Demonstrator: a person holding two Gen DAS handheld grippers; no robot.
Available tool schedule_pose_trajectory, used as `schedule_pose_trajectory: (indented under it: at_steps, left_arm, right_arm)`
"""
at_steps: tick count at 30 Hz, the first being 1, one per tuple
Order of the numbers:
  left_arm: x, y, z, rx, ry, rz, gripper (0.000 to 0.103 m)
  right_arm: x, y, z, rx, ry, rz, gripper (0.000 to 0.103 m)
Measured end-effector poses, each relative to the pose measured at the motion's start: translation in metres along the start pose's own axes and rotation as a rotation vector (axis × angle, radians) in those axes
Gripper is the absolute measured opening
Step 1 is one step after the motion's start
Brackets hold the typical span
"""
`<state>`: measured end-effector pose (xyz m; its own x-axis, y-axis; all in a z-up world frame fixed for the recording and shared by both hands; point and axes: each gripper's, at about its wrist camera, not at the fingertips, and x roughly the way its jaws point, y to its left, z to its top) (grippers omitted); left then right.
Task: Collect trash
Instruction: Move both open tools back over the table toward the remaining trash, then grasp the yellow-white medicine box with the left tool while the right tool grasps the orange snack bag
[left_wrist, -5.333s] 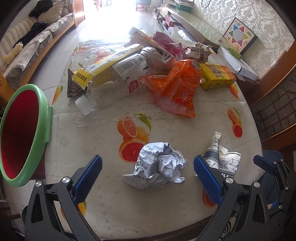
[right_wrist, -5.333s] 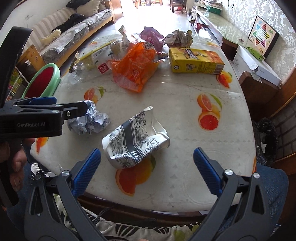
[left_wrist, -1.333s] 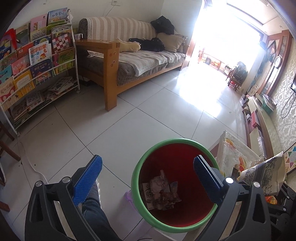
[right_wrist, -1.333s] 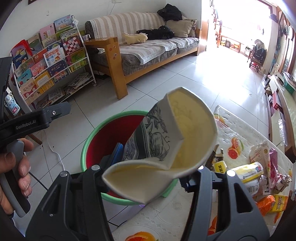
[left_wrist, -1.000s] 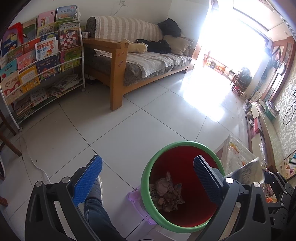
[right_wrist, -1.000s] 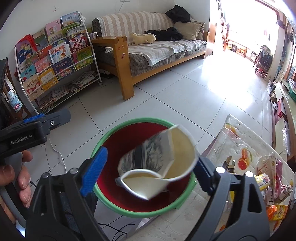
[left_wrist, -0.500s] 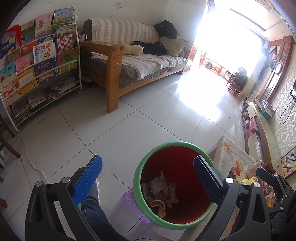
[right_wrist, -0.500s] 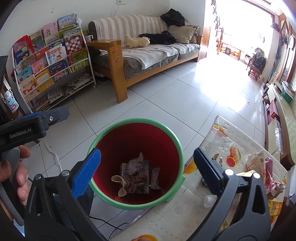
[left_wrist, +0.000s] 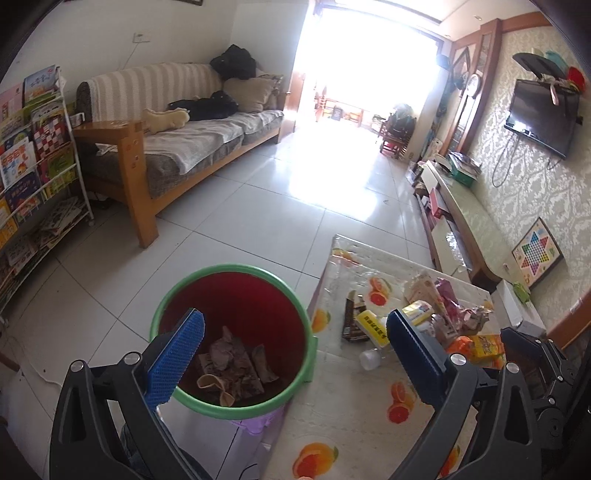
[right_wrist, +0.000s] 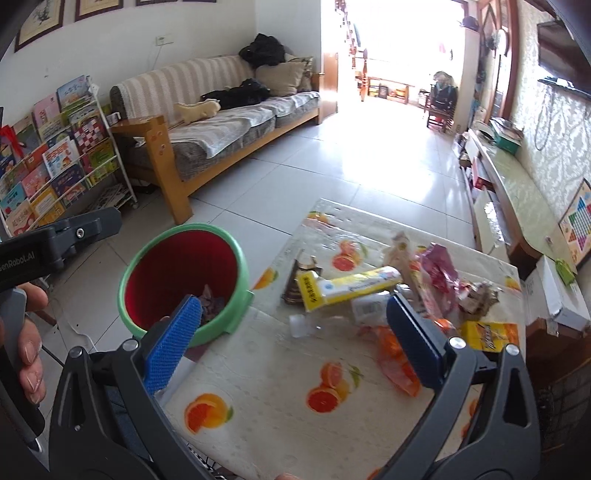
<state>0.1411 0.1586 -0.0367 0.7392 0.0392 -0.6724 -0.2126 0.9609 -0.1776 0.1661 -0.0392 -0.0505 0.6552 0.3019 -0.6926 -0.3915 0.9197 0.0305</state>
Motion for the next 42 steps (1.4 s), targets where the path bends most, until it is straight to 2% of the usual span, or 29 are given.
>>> schedule_pose_trajectory:
  at_steps: [6, 12, 17, 27, 42]
  left_arm:
    - [-0.005, -0.068, -0.001, 0.095, 0.004, -0.092, 0.095]
    - [0.002, -0.135, -0.007, 0.19, 0.032, -0.184, 0.095]
    - [0.028, -0.16, -0.014, 0.246, 0.1, -0.19, 0.095]
    - [0.099, -0.168, -0.015, 0.294, 0.223, -0.147, 0.095]
    - [0.219, -0.179, -0.019, 0.37, 0.403, -0.111, 0.095]
  right_arm:
    - [-0.038, -0.074, -0.025, 0.104, -0.027, -0.102, 0.099]
    - [-0.063, -0.129, -0.051, 0.185, -0.033, -0.17, 0.099]
    - [-0.063, -0.155, -0.063, 0.241, -0.018, -0.184, 0.099]
    - [-0.018, -0.173, -0.073, 0.3, 0.053, -0.148, 0.099]
    - [0.094, -0.169, -0.071, 0.378, 0.198, -0.058, 0.099]
